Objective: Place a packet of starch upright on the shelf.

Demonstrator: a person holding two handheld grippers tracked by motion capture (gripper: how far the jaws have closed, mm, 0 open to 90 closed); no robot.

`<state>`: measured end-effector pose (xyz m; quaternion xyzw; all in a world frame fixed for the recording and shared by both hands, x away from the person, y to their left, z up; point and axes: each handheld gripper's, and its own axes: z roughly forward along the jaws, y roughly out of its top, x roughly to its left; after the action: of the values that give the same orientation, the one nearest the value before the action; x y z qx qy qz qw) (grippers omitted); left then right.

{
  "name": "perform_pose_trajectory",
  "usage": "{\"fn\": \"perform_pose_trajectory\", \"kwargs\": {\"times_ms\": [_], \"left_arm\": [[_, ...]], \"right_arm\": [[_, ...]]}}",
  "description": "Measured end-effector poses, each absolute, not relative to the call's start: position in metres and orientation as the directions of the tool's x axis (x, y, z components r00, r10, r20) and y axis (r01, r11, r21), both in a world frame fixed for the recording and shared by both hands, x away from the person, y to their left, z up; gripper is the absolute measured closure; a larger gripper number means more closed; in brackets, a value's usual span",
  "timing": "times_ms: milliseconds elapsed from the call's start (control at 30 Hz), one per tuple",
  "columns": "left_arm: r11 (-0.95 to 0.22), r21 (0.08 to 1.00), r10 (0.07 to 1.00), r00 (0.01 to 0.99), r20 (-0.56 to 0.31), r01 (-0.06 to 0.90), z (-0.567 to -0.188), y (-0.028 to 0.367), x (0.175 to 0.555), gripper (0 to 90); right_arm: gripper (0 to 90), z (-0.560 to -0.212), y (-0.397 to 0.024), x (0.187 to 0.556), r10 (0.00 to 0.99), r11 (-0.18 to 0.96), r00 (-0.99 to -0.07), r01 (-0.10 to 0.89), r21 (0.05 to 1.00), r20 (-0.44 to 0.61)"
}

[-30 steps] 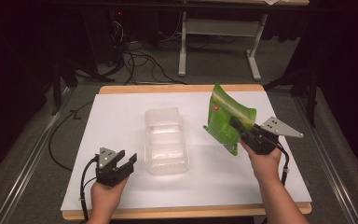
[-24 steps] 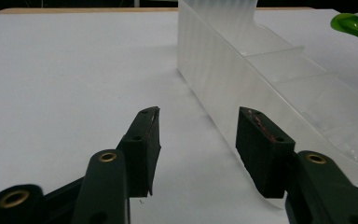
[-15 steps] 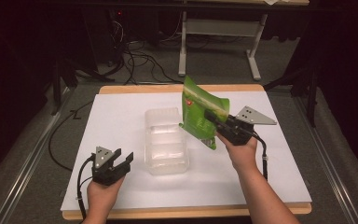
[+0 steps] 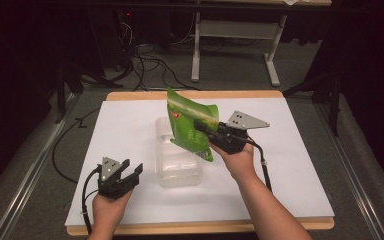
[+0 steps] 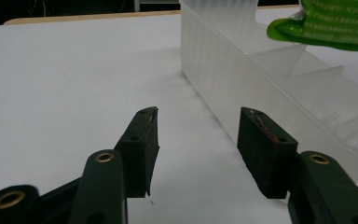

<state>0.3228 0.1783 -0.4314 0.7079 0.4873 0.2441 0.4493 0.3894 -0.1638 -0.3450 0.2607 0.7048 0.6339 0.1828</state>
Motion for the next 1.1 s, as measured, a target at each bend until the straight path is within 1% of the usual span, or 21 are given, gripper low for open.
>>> {"fn": "perform_pose_trajectory", "kwargs": {"times_ms": [167, 367, 467, 733, 1067, 1100], "left_arm": [[-0.123, 0.874, 0.909, 0.406, -0.091, 0.471, -0.432, 0.178, 0.323, 48.4], [-0.125, 0.873, 0.91, 0.405, -0.089, 0.472, -0.432, 0.178, 0.323, 48.1], [-0.125, 0.872, 0.911, 0.404, -0.088, 0.473, -0.432, 0.179, 0.323, 48.0], [-0.113, 0.874, 0.913, 0.397, -0.097, 0.473, -0.433, 0.18, 0.324, 47.9], [-0.1, 0.874, 0.915, 0.389, -0.107, 0.475, -0.433, 0.182, 0.324, 47.8], [-0.099, 0.874, 0.915, 0.388, -0.108, 0.475, -0.433, 0.182, 0.324, 47.8]], "right_arm": [[87.5, -0.348, -0.155, 0.396, 0.574, 0.096, -0.816, 0.147, 0.985, 0.066], [87.5, -0.351, -0.143, 0.406, 0.52, 0.137, -0.85, 0.171, 0.976, 0.076], [87.4, -0.354, -0.138, 0.411, 0.516, 0.15, -0.853, 0.18, 0.972, 0.078], [87.5, -0.357, -0.13, 0.442, 0.473, 0.158, -0.873, 0.22, 0.963, 0.122], [87.5, -0.355, -0.138, 0.471, 0.41, 0.18, -0.907, 0.184, 0.966, 0.096], [87.5, -0.355, -0.138, 0.473, 0.401, 0.178, -0.91, 0.19, 0.966, 0.105]]}}
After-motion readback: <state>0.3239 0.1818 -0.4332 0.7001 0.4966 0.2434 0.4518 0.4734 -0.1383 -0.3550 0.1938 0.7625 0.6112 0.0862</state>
